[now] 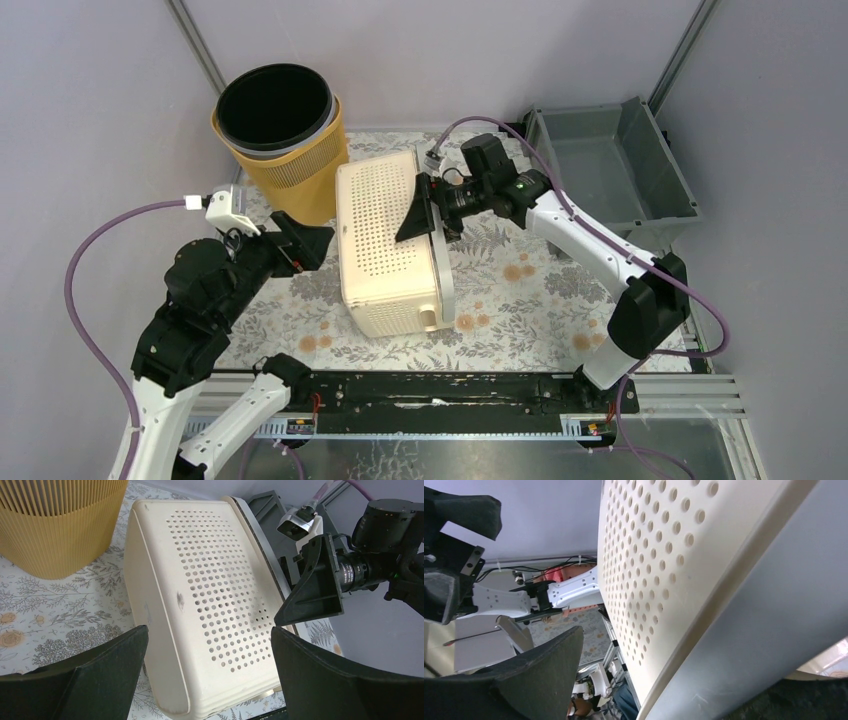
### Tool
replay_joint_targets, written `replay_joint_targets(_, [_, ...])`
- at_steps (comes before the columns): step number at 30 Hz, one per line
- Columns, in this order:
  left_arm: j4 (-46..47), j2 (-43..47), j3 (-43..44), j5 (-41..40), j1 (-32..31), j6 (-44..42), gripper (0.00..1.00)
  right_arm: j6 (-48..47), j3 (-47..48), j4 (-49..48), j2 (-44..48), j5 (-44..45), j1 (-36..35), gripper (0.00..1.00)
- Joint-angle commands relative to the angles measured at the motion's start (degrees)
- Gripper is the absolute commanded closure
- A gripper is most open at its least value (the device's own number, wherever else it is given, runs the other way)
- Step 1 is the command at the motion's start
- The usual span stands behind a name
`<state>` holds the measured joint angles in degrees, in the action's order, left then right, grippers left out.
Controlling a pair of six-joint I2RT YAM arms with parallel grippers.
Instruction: Turn the large container upside down
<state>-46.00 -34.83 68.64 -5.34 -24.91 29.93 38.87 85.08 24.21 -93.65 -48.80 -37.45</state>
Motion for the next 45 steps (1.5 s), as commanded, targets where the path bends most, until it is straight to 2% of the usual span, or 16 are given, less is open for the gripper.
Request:
replay_joint_targets(1, [3.6,-0.6,0.4,0.7,0.2,-0.3,0.00,-2.3,3.7,3.4,-0.5,3.3,-1.6,0.15])
replay_joint_targets(11, [3.9,-0.9,0.4,1.0,0.2,-0.3,0.00,-1.4,5.3,3.3,-3.0,4.9,-4.0,0.16])
replay_joint_targets(19, [3.8,-0.4,0.0,0.7,0.2,-0.3,0.00,0.6,3.4,-0.8,-2.6,3.2,-4.6,0.17])
replay_joint_targets(32, [3.3,0.6,-0.7,0.2,0.2,-0.1,0.00,11.6,-6.5,-16.8,2.9,-2.7,-1.2,0.19])
replay_joint_targets(38, [3.3,0.7,-1.0,0.4,0.2,-0.1,0.00,21.1,-13.6,-29.5,4.8,-5.9,2.2,0.27])
replay_joint_targets(45, [3.3,0.7,-0.9,0.4,0.2,0.0,0.00,26.3,-15.7,-36.9,3.1,-8.3,3.1,0.35])
